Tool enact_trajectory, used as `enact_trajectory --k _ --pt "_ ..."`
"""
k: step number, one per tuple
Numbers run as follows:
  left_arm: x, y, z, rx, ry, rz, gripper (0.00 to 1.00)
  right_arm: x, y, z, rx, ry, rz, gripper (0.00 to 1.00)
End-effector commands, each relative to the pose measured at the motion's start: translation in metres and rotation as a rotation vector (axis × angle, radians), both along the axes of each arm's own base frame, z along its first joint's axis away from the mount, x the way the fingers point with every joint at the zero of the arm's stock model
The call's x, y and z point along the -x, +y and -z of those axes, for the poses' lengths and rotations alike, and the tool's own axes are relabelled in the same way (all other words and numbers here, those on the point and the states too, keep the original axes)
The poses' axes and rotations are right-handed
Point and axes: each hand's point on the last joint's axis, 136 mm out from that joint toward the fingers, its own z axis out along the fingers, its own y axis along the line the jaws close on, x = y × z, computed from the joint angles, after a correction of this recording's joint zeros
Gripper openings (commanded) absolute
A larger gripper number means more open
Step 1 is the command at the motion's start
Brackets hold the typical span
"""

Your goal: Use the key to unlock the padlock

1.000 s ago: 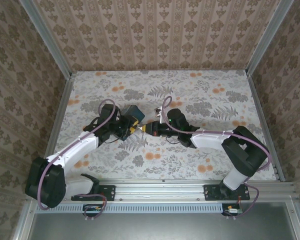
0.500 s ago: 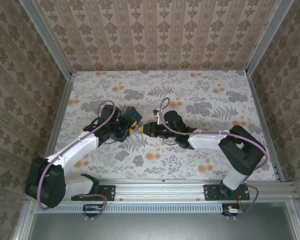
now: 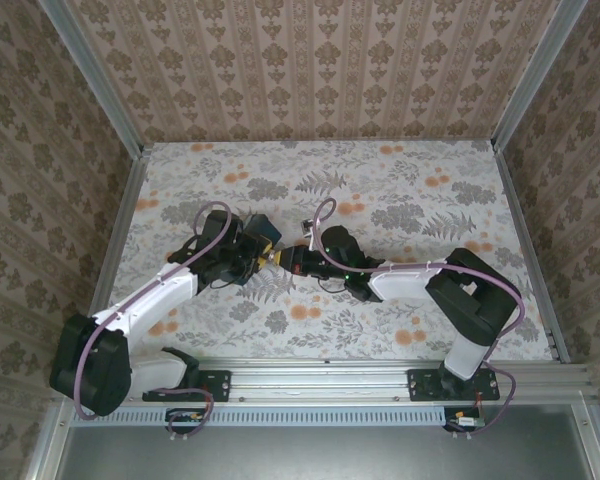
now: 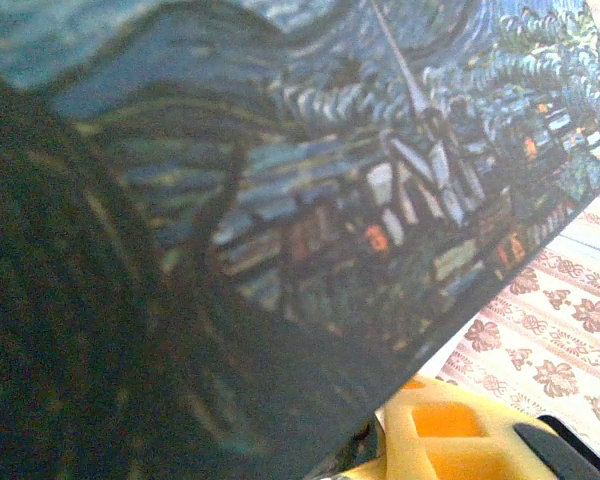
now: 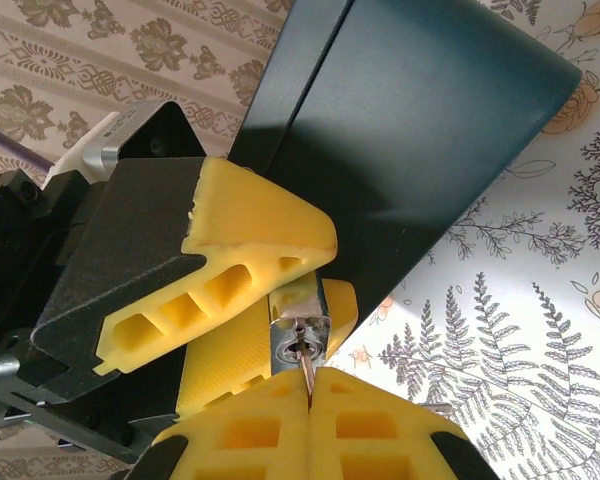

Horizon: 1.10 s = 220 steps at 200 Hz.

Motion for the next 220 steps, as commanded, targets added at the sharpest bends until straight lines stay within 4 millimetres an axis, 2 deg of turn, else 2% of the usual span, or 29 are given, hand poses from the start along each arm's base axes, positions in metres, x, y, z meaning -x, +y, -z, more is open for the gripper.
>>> enact_trajectory --k 1,25,51,68,103,115,117,135,150,175,201,220 --pt "0.002 -0.013 -0.013 0.048 -0.006 0.025 0.0 -0.004 0.021 -0.049 -0.136 -0.09 -0.015 0.0" --pt "0.003 -0.022 -0.013 0.056 -0.005 0.064 0.0 -0.004 0.026 -0.053 -0.149 -0.09 -0.036 0.0" --pt "0.006 -0.016 -0.01 0.049 0.003 0.057 0.0 -0.002 0.019 -0.045 -0.093 -0.089 -0.037 0.12" --pt "0.007 -0.006 -0.009 0.038 0.006 0.034 0.0 -0.001 0.009 -0.037 -0.031 -0.088 -0.038 0.18" --pt "0.004 0.011 -0.015 0.024 -0.007 0.005 0.0 0.007 -0.025 -0.018 0.118 -0.09 -0.056 0.4" --pt "0.005 0.01 -0.017 0.028 -0.012 0.012 0.0 0.009 -0.038 -0.018 0.149 -0.105 -0.055 0.45" --pt "0.0 0.016 -0.017 0.027 -0.013 -0.008 0.0 0.009 -0.04 -0.019 0.152 -0.111 -0.055 0.46" --pt "-0.002 0.018 -0.019 0.029 -0.015 -0.011 0.0 0.011 -0.055 -0.025 0.196 -0.166 -0.059 0.49" --pt "-0.002 0.017 -0.02 0.032 -0.013 -0.006 0.0 0.018 -0.058 -0.031 0.27 -0.291 -0.12 0.48" --pt "0.0 0.016 -0.023 0.019 -0.004 0.017 0.0 0.021 -0.062 -0.026 0.442 -0.542 -0.202 0.44" --pt "0.004 0.016 -0.025 0.008 0.008 0.039 0.0 0.019 -0.056 -0.035 0.522 -1.009 -0.216 0.41" --pt "0.005 0.014 -0.03 0.002 0.007 0.062 0.0 0.02 -0.043 -0.04 0.552 -1.234 -0.241 0.34"
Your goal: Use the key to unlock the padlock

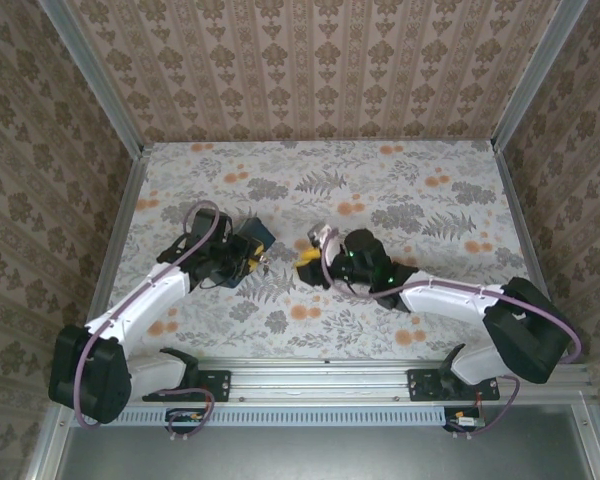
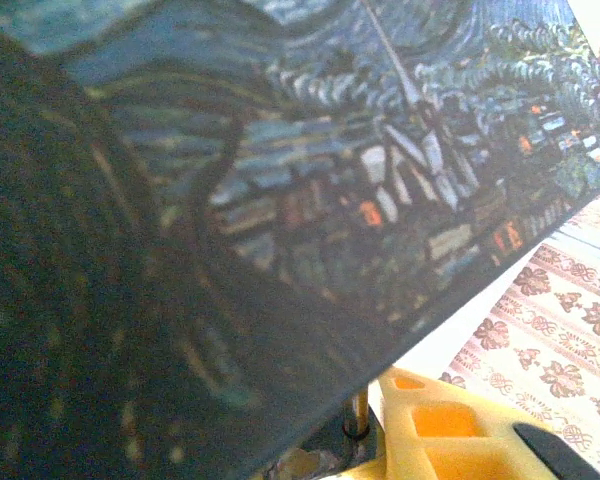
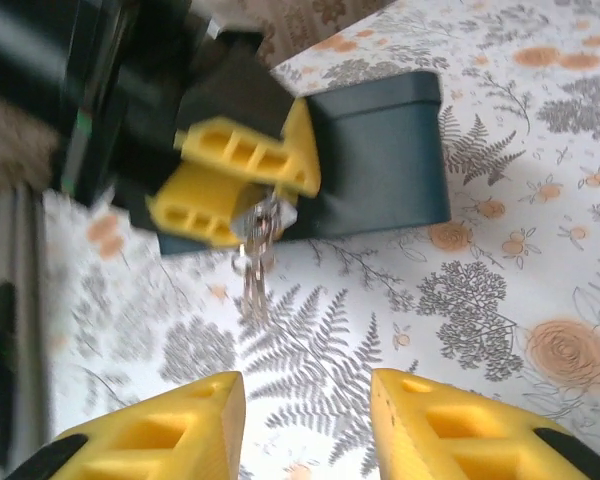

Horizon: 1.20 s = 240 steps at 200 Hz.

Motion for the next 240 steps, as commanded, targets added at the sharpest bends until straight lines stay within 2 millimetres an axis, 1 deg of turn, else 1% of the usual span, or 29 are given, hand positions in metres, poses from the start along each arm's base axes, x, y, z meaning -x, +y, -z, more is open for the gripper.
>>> enact_trajectory --k 1,10,21,38,50,71,114,152,184,220,240 --pt "-0.003 -0.007 -0.025 0.016 -0.042 0.053 0.0 -0.01 0.012 -0.022 0.086 -0.468 -0.084 0.34" --pt "-0.002 -0.008 -0.027 0.015 -0.042 0.061 0.0 -0.012 0.019 -0.021 0.124 -0.533 -0.097 0.31" --pt "0.0 -0.008 -0.028 0.009 -0.039 0.068 0.0 -0.013 0.028 -0.018 0.184 -0.619 -0.1 0.32" --pt "0.001 -0.008 -0.028 0.004 -0.036 0.074 0.0 -0.015 0.036 -0.028 0.192 -0.755 -0.054 0.36" --pt "0.001 -0.008 -0.027 0.004 -0.032 0.074 0.0 -0.014 0.039 -0.033 0.191 -0.804 -0.047 0.36" --pt "0.001 -0.01 -0.024 0.01 -0.025 0.076 0.0 -0.009 0.05 -0.031 0.226 -0.848 -0.081 0.36" --pt "-0.001 -0.012 -0.022 0.021 -0.025 0.071 0.0 -0.003 0.063 -0.026 0.251 -0.876 -0.135 0.35" --pt "-0.001 -0.013 -0.023 0.026 -0.027 0.07 0.0 -0.005 0.07 -0.013 0.312 -0.885 -0.183 0.34" --pt "-0.001 -0.013 -0.023 0.031 -0.03 0.07 0.0 -0.008 0.074 -0.007 0.324 -0.879 -0.196 0.33" --pt "0.0 -0.012 -0.024 0.031 -0.033 0.064 0.0 -0.012 0.073 0.005 0.346 -0.847 -0.218 0.32" --pt "0.0 -0.012 -0.023 0.033 -0.032 0.063 0.0 -0.017 0.072 0.007 0.352 -0.843 -0.212 0.32"
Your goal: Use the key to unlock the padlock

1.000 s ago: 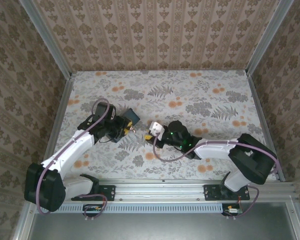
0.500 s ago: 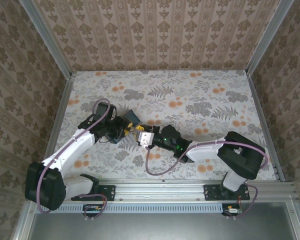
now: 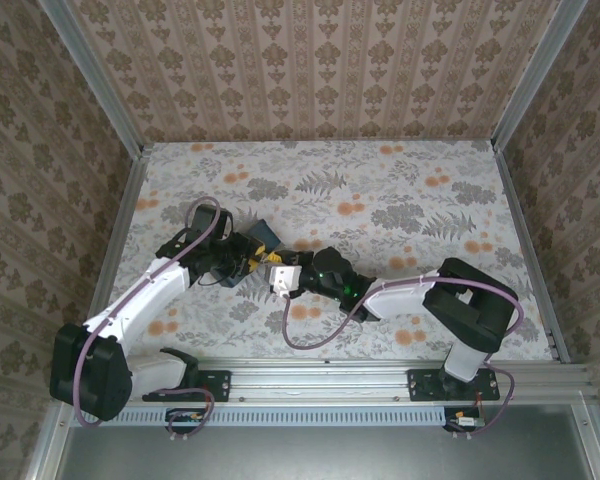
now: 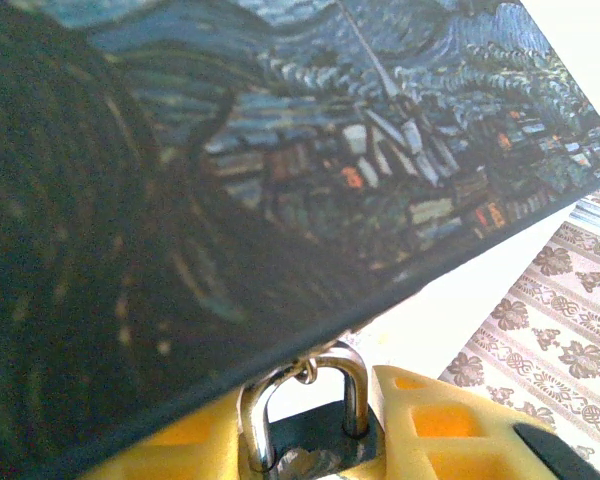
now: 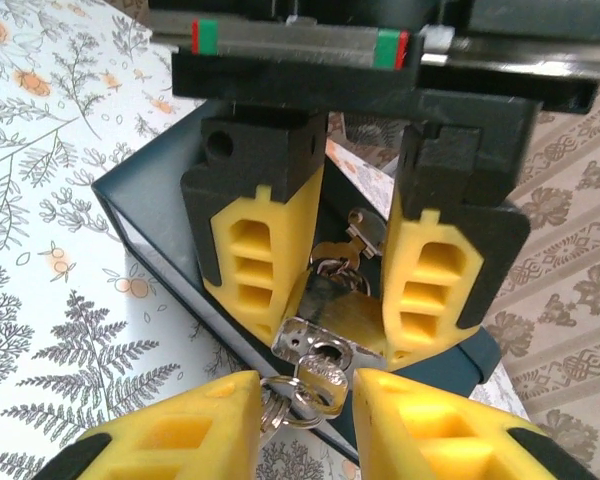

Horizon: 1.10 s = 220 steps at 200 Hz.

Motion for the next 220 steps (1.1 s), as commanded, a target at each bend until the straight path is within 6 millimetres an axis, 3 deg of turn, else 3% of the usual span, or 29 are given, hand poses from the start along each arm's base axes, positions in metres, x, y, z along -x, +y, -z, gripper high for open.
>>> enact_trajectory --k 1,91,148,182,220 --pt "-0.005 -0.008 -0.017 0.045 -0.058 0.015 0.0 -0.006 0.004 0.0 0.007 0.001 -0.014 0.32" --pt "-0.005 -0.011 -0.017 0.049 -0.057 0.017 0.0 -0.01 0.008 -0.005 0.0 0.001 -0.014 0.26" --pt "-0.006 -0.011 -0.017 0.053 -0.059 0.01 0.0 -0.013 0.005 -0.007 -0.007 0.024 0.013 0.13" --pt "-0.011 -0.011 -0.019 0.065 -0.078 -0.014 0.0 -0.013 0.003 -0.016 -0.133 0.195 0.086 0.08" --pt "-0.022 -0.009 -0.024 0.07 -0.112 -0.058 0.0 -0.026 -0.003 -0.023 -0.458 0.557 0.285 0.01"
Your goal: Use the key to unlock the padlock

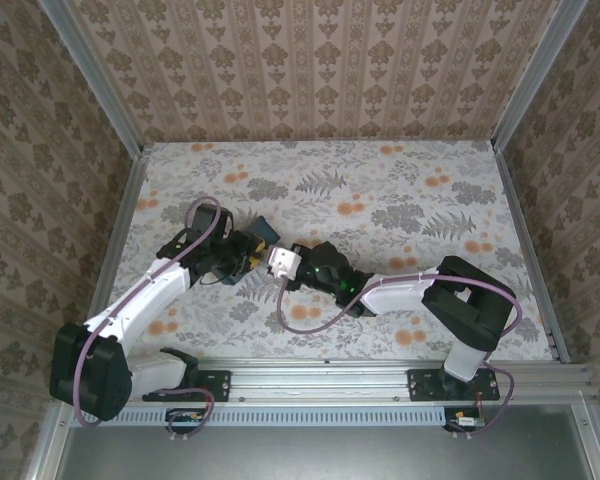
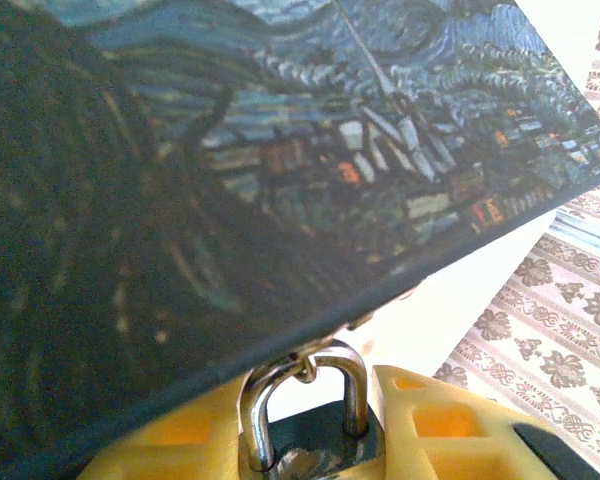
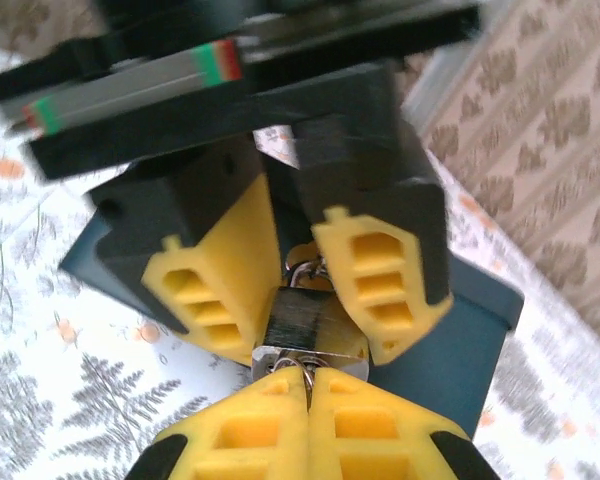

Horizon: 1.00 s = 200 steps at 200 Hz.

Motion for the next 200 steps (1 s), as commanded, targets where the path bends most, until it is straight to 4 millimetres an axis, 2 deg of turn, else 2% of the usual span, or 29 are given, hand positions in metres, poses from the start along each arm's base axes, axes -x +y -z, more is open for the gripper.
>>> enact_trajectory --k 1,6,50,73,97,116,132,145,163,188,192,200 --pt "-0.014 -0.007 -0.021 0.053 -0.087 -0.023 0.0 -0.013 -0.006 -0.016 -0.266 0.278 0.176 0.02" --pt "-0.01 -0.015 -0.023 0.052 -0.095 -0.001 0.0 -0.013 -0.008 -0.018 -0.323 0.329 0.193 0.02" --pt "-0.013 -0.02 -0.037 -0.013 -0.157 0.043 0.0 -0.02 -0.019 -0.012 -0.771 0.839 0.345 0.0" --pt "-0.014 -0.021 -0.036 -0.018 -0.168 0.045 0.0 -0.023 -0.017 -0.006 -1.019 1.096 0.373 0.0" --pt "-0.015 -0.022 -0.035 -0.023 -0.17 0.055 0.0 -0.027 -0.007 0.004 -1.172 1.336 0.382 0.0" --pt "-0.014 -0.019 -0.034 -0.025 -0.156 0.055 0.0 -0.024 0.006 0.0 -1.155 1.426 0.339 0.0" --pt "-0.015 -0.015 -0.034 -0.022 -0.147 0.052 0.0 -0.018 0.008 0.003 -1.052 1.445 0.352 0.11" --pt "-0.016 -0.012 -0.034 -0.025 -0.147 0.047 0.0 -0.016 -0.002 0.004 -0.967 1.39 0.374 0.16" --pt "-0.017 -0.008 -0.033 -0.026 -0.144 0.041 0.0 -0.016 -0.025 0.006 -0.899 1.305 0.42 0.21" --pt "-0.015 -0.01 -0.026 -0.017 -0.127 0.05 0.0 -0.017 -0.052 0.006 -0.763 1.223 0.457 0.28" --pt "-0.02 -0.002 -0.025 -0.019 -0.126 0.025 0.0 -0.017 -0.055 0.007 -0.742 1.215 0.463 0.28" --pt "-0.02 -0.001 -0.022 -0.021 -0.121 0.023 0.0 -0.015 -0.059 0.006 -0.686 1.187 0.461 0.28"
